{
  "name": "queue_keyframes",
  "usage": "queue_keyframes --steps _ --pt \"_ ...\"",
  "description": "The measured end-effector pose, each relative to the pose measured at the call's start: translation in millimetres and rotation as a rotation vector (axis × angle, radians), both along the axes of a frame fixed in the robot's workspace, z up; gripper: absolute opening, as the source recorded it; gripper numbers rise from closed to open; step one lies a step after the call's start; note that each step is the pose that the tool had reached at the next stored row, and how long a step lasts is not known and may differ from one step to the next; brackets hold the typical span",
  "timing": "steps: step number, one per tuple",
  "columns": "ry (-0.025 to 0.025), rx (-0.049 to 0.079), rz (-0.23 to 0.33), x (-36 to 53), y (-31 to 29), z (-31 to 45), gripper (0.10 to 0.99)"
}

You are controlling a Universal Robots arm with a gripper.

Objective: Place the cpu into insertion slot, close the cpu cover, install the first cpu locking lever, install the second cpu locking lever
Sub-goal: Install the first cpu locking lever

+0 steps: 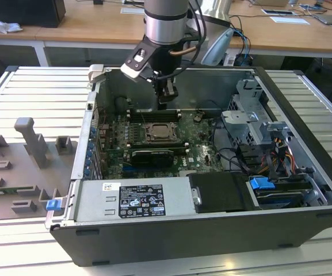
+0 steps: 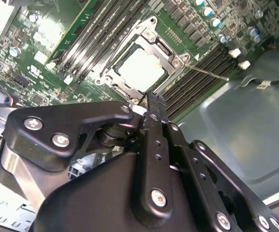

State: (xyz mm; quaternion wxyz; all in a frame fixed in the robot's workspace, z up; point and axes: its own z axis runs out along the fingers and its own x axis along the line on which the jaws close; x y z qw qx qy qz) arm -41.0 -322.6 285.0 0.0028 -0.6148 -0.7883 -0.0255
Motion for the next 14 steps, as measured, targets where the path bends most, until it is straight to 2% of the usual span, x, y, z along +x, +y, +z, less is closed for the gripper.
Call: queue_keyframes --steps 14 --pt "0.0 0.0 0.143 0.0 0.0 0.0 0.106"
